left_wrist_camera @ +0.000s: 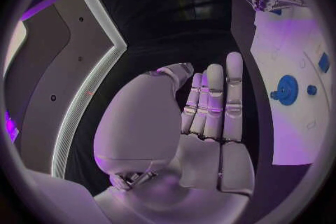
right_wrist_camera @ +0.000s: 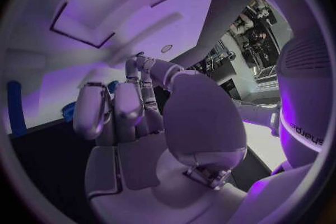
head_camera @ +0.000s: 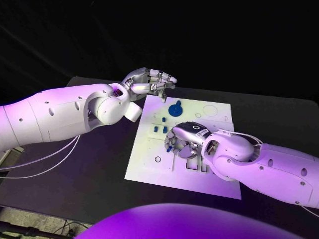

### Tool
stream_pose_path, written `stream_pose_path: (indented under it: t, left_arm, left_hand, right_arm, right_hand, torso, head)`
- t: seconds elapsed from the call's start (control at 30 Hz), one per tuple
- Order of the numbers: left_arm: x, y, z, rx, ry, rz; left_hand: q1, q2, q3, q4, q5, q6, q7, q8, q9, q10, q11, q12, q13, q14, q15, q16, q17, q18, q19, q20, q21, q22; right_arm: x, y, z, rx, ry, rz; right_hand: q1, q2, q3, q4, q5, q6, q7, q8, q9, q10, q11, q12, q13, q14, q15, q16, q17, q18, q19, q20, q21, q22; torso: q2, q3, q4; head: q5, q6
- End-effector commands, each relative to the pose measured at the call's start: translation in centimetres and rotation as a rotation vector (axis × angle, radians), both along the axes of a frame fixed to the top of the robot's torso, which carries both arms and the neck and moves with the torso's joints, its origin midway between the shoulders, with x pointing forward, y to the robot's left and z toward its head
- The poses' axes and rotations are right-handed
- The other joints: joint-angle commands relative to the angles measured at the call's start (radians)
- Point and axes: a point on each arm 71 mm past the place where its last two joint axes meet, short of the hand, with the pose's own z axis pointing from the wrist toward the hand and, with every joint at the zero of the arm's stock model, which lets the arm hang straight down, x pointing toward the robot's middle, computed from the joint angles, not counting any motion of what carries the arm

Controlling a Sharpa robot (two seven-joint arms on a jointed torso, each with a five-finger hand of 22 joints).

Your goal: Assemble the parts on the task board

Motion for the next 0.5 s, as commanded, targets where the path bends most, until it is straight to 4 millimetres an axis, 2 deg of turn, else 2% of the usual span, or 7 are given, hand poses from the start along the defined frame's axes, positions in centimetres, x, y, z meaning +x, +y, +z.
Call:
stream_pose_path:
  t: [0.03, 0.5]
  left_arm:
    - [-0.08, -0.21, 0.08, -0.011, 0.001, -0.02]
    - [-0.04, -0.22, 0.04, -0.01, 0.004, -0.022]
  left_hand:
    - [-0.012, 0.0, 0.006, 0.002, -0.005, -0.009, 0.0, 0.004, 0.001, -0.007, 0.003, -0.003, -0.001, 0.001, 0.007, -0.004, 0.001, 0.014, -0.002, 0.003, 0.006, 0.001]
    - [-0.012, 0.0, 0.006, 0.002, -0.005, -0.009, 0.0, 0.004, 0.001, -0.007, 0.003, -0.003, -0.001, 0.001, 0.007, -0.004, 0.001, 0.014, -0.002, 0.003, 0.006, 0.001]
  right_arm:
    - [0.04, -0.07, -0.54, -0.048, 0.007, -0.001]
    - [-0.29, 0.21, -0.79, -0.066, 0.02, 0.023]
  right_hand:
    - [-0.002, 0.007, 0.007, -0.002, 0.003, -0.003, 0.005, 0.006, 0.0, 0.036, -0.034, 0.002, 0.0, -0.004, -0.003, -0.006, -0.001, -0.016, -0.004, -0.001, -0.007, -0.001]
    - [-0.005, 0.006, 0.007, -0.002, 0.002, -0.005, 0.006, 0.006, 0.002, 0.034, -0.034, 0.0, 0.001, -0.007, -0.003, -0.012, -0.008, -0.014, -0.009, -0.001, -0.013, -0.007]
  torso:
    - [0.001, 0.0002, 0.0011]
    - [0.001, -0.0006, 0.0]
  head:
    - [0.0, 0.0]
    - [0.001, 0.0]
